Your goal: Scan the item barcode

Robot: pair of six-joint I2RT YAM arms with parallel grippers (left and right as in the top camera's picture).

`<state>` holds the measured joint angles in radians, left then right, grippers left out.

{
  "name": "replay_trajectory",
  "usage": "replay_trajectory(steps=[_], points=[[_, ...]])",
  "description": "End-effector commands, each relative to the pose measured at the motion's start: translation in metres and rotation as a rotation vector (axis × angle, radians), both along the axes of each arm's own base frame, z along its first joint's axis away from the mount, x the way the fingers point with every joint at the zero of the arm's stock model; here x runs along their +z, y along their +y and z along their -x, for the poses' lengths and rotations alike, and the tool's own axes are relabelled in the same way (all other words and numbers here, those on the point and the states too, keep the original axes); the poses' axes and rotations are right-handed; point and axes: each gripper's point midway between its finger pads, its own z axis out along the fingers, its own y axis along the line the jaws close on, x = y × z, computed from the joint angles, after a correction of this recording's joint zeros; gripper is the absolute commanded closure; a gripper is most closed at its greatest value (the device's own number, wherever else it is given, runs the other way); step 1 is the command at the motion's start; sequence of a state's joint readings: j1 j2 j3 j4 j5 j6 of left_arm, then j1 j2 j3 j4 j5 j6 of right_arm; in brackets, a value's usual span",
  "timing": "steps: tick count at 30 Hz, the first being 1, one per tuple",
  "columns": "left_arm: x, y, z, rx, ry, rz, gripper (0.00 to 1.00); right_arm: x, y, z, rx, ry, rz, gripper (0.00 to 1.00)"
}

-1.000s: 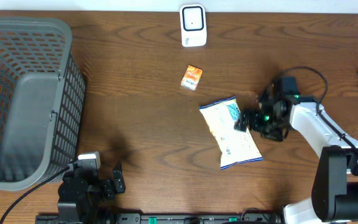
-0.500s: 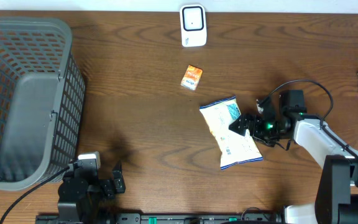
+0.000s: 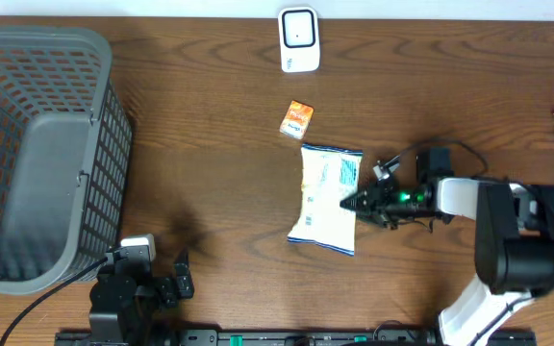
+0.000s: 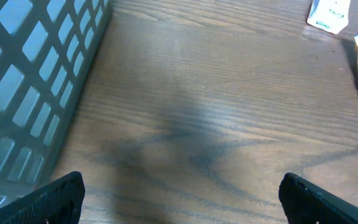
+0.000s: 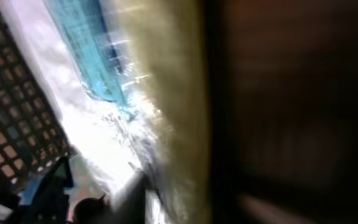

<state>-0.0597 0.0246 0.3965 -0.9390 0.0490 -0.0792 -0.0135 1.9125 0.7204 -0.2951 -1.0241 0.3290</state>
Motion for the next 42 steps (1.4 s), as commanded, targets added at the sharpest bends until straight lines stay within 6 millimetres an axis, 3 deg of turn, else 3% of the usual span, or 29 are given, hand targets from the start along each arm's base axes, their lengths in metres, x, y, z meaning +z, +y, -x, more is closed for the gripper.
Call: replay_trajectory(steps=[1,5,9,17,22,25,28,29,30,31,32,34,35,38,42], points=[[-0.002,0.002,0.000,0.014,0.005,0.003,0.00,-0.095,-0.040,0.055,0.016,0.206,0.385,0.99],[-0.002,0.002,0.000,0.014,0.005,0.003,0.00,-0.093,-0.042,0.039,-0.015,0.152,0.384,0.99],[-0.002,0.002,0.000,0.014,0.005,0.003,0.00,-0.077,-0.047,0.023,-0.042,0.098,0.383,0.99],[-0.002,0.002,0.000,0.014,0.005,0.003,0.00,0.004,-0.059,-0.005,-0.088,-0.142,0.466,0.99],[-0.002,0.002,0.000,0.014,0.005,0.003,0.00,0.068,-0.060,-0.014,-0.134,-0.352,0.509,0.99],[-0.002,0.002,0.000,0.014,0.005,0.003,0.00,0.088,-0.062,-0.015,-0.163,-0.425,0.551,0.99],[-0.002,0.002,0.000,0.014,0.005,0.003,0.00,0.088,-0.069,-0.011,-0.174,-0.423,0.629,0.97],[-0.002,0.002,0.000,0.014,0.005,0.003,0.00,0.086,-0.069,-0.008,-0.167,-0.410,0.643,0.89],[-0.002,0.002,0.000,0.014,0.005,0.003,0.00,0.083,-0.070,-0.006,-0.161,-0.399,0.655,0.73],[-0.002,0.002,0.000,0.014,0.005,0.003,0.00,0.080,-0.071,-0.005,-0.155,-0.389,0.666,0.48],[-0.002,0.002,0.000,0.014,0.005,0.003,0.00,0.077,-0.072,-0.005,-0.156,-0.383,0.678,0.32],[-0.002,0.002,0.000,0.014,0.005,0.003,0.00,0.074,-0.077,-0.006,-0.163,-0.377,0.708,0.08],[-0.002,0.002,0.000,0.014,0.005,0.003,0.00,0.073,-0.081,-0.008,-0.170,-0.377,0.729,0.01],[-0.002,0.002,0.000,0.014,0.005,0.003,0.00,0.068,-0.094,-0.010,-0.222,-0.348,0.793,0.01],[-0.002,0.002,0.000,0.014,0.005,0.003,0.00,0.062,-0.095,-0.012,-0.229,-0.330,0.800,0.01]])
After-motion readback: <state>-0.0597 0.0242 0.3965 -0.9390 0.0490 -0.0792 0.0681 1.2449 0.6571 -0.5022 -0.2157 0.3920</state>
